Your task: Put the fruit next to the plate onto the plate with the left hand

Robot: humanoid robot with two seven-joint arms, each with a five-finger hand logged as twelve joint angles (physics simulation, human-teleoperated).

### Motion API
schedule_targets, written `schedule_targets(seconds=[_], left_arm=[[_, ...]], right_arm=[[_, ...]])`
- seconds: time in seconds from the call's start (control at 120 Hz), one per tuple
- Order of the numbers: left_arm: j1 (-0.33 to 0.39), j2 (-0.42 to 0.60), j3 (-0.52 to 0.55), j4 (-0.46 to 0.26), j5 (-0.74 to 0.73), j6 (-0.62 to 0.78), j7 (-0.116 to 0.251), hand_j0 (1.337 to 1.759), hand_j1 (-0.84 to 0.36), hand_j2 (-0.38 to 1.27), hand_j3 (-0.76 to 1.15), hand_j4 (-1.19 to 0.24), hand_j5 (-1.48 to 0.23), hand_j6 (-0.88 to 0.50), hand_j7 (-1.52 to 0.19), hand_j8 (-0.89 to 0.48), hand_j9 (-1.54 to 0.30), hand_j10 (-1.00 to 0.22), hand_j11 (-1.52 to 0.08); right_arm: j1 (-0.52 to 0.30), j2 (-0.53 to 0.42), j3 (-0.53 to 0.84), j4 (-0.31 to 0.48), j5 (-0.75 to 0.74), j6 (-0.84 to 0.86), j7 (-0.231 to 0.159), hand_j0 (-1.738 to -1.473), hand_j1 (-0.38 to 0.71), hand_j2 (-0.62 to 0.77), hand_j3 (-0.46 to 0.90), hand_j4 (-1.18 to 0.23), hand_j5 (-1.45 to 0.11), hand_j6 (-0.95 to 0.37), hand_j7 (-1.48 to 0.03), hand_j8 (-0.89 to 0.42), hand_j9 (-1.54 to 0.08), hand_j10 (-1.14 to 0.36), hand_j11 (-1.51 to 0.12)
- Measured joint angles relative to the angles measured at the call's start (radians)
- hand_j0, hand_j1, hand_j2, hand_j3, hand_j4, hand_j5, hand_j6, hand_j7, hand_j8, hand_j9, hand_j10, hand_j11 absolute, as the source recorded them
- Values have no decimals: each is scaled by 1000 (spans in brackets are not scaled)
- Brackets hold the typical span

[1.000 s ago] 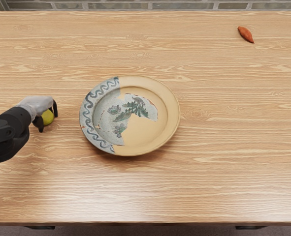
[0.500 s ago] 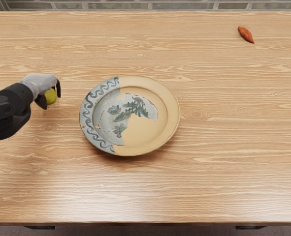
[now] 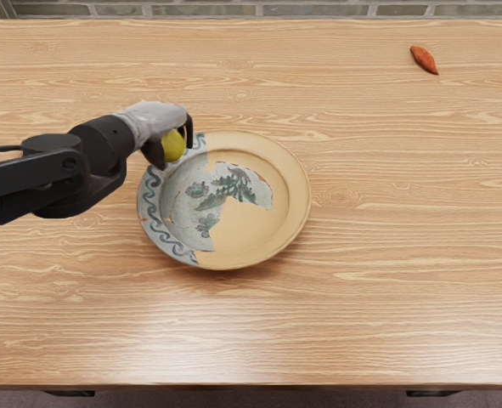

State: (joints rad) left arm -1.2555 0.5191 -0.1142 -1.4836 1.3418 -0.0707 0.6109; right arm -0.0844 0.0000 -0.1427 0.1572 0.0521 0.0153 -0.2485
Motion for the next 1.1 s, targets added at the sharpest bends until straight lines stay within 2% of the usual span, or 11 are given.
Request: schedule_targets(seconds=[0.1,0.192,0.5,0.642,0.783,0.85,0.975,1.1], left_arm=[[10,-71,-3,-22,2,-1,0,1656,-263,149,1,-591,-831,-425,-806,-457,-805,-606,-806],[32,-92,5,-28,4,-3,0,1656,-263,148,1,-588,-830,-422,-804,-453,-805,-602,-806],[51,-96,58,-28,5,-10,0,1655,-253,135,0,-570,-793,-434,-778,-461,-777,-580,-778],[45,-90,52,-30,-30,-7,0,1657,-48,85,0,-366,-501,-298,-494,-312,-493,-371,-493],[37,-57,14,-30,-110,-10,0,1657,107,51,0,-222,-300,-188,-296,-195,-295,-224,-295],[40,7,-54,-30,-220,-81,0,1658,165,39,0,-168,-226,-144,-223,-149,-223,-170,-223],[48,231,-276,-30,-582,-380,0,1658,237,24,0,-104,-137,-91,-136,-94,-136,-104,-136],[47,388,-366,-30,-884,-492,0,1658,276,16,0,-68,-89,-62,-88,-63,-87,-68,-87]], right_arm=[[0,0,0,0,0,0,0,-1658,-349,0,0,0,0,0,0,0,0,0,0],[0,0,0,0,0,0,0,-1658,-349,0,0,0,0,0,0,0,0,0,0],[0,0,0,0,0,0,0,-1658,-349,0,0,0,0,0,0,0,0,0,0],[0,0,0,0,0,0,0,-1658,-349,0,0,0,0,0,0,0,0,0,0],[0,0,0,1,0,0,0,-1658,-349,0,0,0,0,0,0,0,0,0,0],[0,0,0,1,0,0,0,-1658,-349,0,0,0,0,0,0,0,0,0,0],[0,0,0,1,0,0,0,-1658,-349,0,0,0,0,0,0,0,0,0,0],[0,0,0,1,0,1,0,-1658,-349,0,0,0,0,0,0,0,0,0,0]])
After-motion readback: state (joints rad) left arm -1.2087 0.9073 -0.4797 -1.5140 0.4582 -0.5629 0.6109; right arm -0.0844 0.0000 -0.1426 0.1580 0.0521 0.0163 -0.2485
